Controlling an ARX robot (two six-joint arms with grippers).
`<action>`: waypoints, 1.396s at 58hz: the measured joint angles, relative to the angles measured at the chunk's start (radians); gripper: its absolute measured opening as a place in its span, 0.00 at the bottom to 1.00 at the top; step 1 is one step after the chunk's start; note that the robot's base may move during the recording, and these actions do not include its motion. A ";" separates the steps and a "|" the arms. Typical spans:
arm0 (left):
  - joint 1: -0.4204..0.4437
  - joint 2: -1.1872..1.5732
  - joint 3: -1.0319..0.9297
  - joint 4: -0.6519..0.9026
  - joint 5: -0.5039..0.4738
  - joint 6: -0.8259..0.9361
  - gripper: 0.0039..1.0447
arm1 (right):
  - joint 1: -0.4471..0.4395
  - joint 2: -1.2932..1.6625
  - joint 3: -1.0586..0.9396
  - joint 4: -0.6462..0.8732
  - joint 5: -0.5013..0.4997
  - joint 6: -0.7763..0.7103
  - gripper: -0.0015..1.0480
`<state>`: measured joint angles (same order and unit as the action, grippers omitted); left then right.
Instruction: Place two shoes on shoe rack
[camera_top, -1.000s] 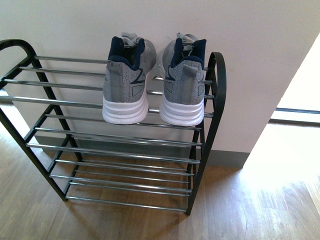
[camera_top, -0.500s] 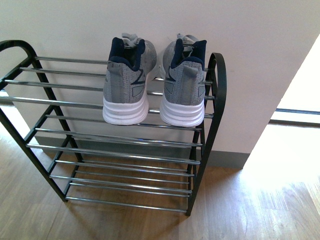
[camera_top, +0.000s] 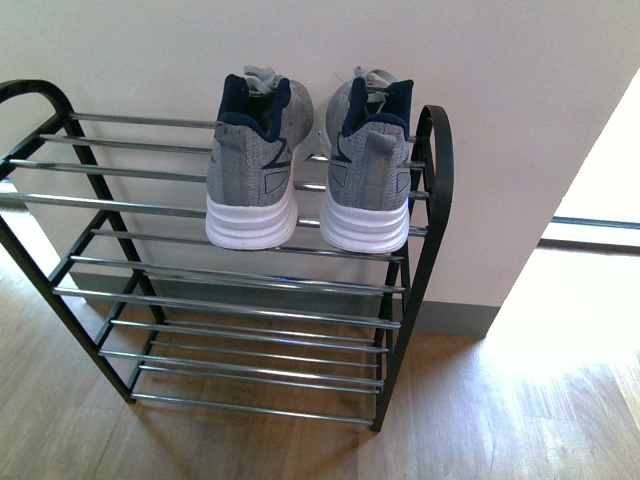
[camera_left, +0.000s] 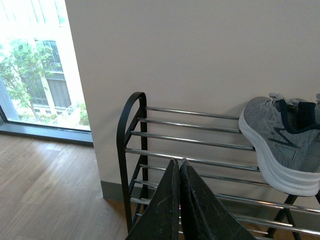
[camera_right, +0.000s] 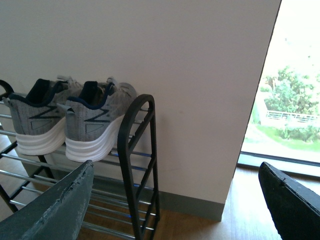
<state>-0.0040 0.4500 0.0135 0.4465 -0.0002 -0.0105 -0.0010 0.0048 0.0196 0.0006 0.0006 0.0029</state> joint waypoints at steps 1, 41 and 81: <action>0.000 -0.006 0.000 -0.005 0.000 0.000 0.01 | 0.000 0.000 0.000 0.000 0.000 0.000 0.91; 0.000 -0.430 0.000 -0.440 0.000 0.000 0.01 | 0.000 0.000 0.000 0.000 0.000 0.000 0.91; 0.002 -0.434 0.000 -0.447 0.000 0.000 0.62 | 0.000 0.000 0.000 0.000 0.000 0.000 0.91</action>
<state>-0.0025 0.0162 0.0139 -0.0002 -0.0002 -0.0105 -0.0010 0.0048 0.0196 0.0006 0.0002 0.0029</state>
